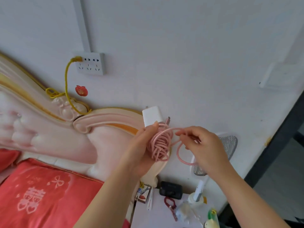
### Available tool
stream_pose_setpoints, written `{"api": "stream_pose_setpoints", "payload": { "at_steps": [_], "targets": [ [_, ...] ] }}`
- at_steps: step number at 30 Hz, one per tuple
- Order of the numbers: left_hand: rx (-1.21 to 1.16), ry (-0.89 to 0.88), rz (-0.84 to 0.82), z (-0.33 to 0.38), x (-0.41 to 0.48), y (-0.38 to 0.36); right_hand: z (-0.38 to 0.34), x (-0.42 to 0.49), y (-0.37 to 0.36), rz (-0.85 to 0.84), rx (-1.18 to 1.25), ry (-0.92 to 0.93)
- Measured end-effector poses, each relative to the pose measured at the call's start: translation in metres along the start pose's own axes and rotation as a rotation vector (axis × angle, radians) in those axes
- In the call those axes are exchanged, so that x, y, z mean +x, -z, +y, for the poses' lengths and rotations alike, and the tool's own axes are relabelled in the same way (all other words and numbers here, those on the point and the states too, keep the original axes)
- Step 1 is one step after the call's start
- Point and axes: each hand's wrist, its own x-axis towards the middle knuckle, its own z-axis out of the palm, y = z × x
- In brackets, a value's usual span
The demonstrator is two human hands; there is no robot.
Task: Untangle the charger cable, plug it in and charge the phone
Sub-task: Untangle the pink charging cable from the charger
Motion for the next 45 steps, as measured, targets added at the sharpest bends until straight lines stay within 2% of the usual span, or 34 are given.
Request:
{"api": "stream_pose_setpoints", "payload": {
  "at_steps": [7, 13, 17, 20, 22, 25, 29, 33, 38, 43, 45],
  "targets": [
    [0.035, -0.081, 0.029, 0.011, -0.005, -0.014, -0.016, 0.003, 0.017, 0.103, 0.189, 0.028],
    [-0.049, -0.154, 0.070, 0.020, -0.006, -0.015, -0.020, -0.005, 0.032, 0.128, 0.216, 0.181],
    [-0.110, -0.157, 0.052, 0.026, -0.010, -0.014, -0.022, -0.014, 0.037, -0.005, 0.059, 0.168],
    [-0.098, -0.151, 0.106, 0.026, -0.014, -0.018, -0.018, -0.015, 0.037, -0.078, -0.109, 0.011],
    [-0.084, -0.177, 0.141, 0.025, -0.016, -0.023, -0.024, -0.015, 0.033, 0.009, -0.097, 0.014],
    [-0.047, -0.215, 0.194, 0.022, -0.016, -0.028, -0.041, -0.017, 0.021, 0.084, -0.102, 0.132],
    [-0.045, -0.238, 0.235, 0.022, -0.018, -0.035, -0.049, -0.016, 0.008, 0.124, -0.377, 0.330],
    [-0.125, -0.223, 0.255, 0.022, -0.020, -0.038, -0.049, -0.013, 0.007, 0.213, -0.298, 0.286],
    [-0.233, -0.241, 0.236, 0.020, -0.020, -0.040, -0.045, -0.018, -0.003, 0.164, -0.282, 0.211],
    [-0.274, -0.265, 0.169, 0.018, -0.019, -0.038, -0.044, -0.031, -0.005, 0.400, -0.189, 0.237],
    [-0.276, -0.296, 0.157, 0.018, -0.019, -0.039, -0.044, -0.035, -0.009, 0.328, -0.230, 0.208]
  ]
}}
